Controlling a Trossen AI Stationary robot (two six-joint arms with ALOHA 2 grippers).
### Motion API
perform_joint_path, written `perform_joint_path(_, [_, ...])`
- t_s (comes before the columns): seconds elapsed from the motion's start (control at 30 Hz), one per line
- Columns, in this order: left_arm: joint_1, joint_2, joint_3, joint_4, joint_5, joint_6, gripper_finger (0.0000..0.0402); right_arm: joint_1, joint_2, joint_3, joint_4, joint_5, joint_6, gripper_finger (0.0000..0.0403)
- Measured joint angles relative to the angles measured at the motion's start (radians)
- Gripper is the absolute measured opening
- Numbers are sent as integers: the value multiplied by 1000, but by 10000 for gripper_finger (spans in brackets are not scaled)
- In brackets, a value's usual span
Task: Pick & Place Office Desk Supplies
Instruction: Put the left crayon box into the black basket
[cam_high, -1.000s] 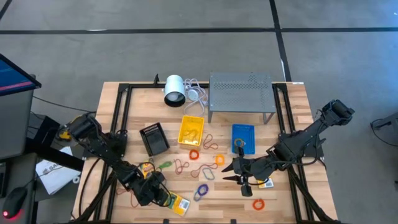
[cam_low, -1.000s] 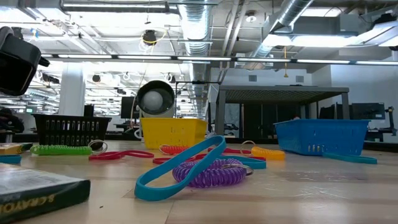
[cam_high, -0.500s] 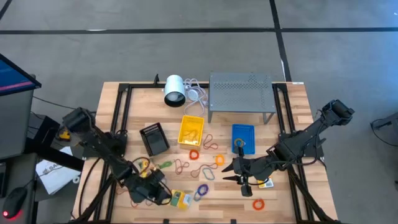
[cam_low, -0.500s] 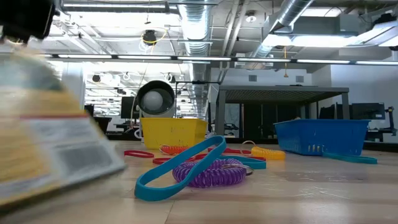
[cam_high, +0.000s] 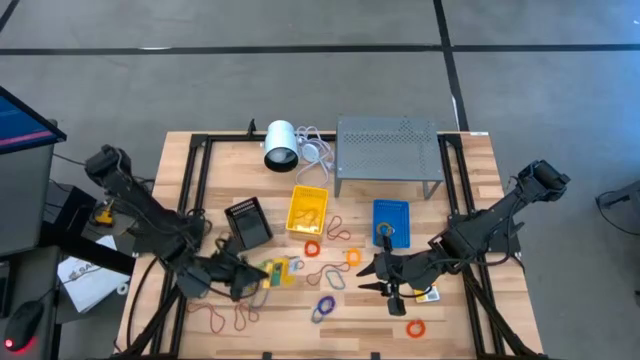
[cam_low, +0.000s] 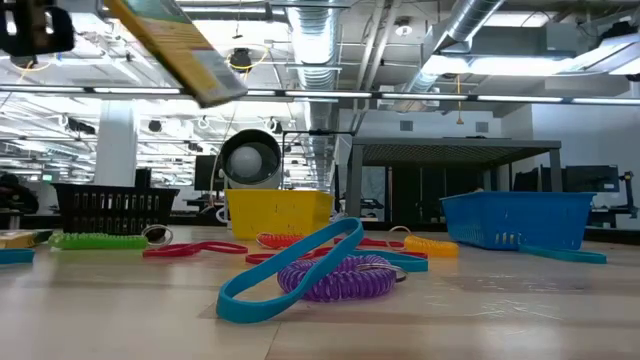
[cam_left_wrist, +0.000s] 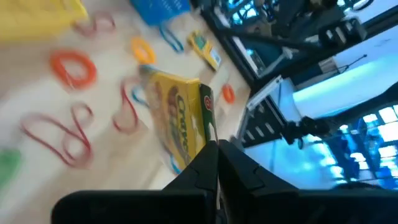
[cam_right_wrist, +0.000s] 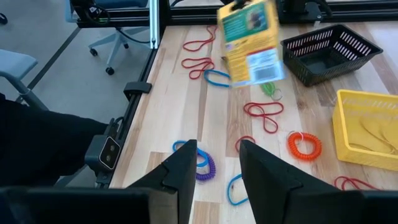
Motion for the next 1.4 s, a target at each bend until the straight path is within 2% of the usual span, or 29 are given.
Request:
perform_joint_path(0.23, [44, -138, 0, -223, -24, 138, 0, -26, 0, 0, 17, 0, -1, 118])
perform_joint_path(0.4, [64, -232, 0, -412, -24, 140, 0, -43, 0, 0, 23, 0, 7, 118])
perform_joint_path(0.7, [92, -360, 0, -634, -21, 112, 0, -79, 0, 0, 39, 0, 10, 118])
perform_joint_path(0.93, [140, -381, 0, -813, 5, 62, 0, -101, 0, 0, 43, 0, 10, 118])
perform_joint_path(1.4, [264, -341, 0, -951, 114, 61, 0, -106, 0, 0, 38, 0, 8, 118])
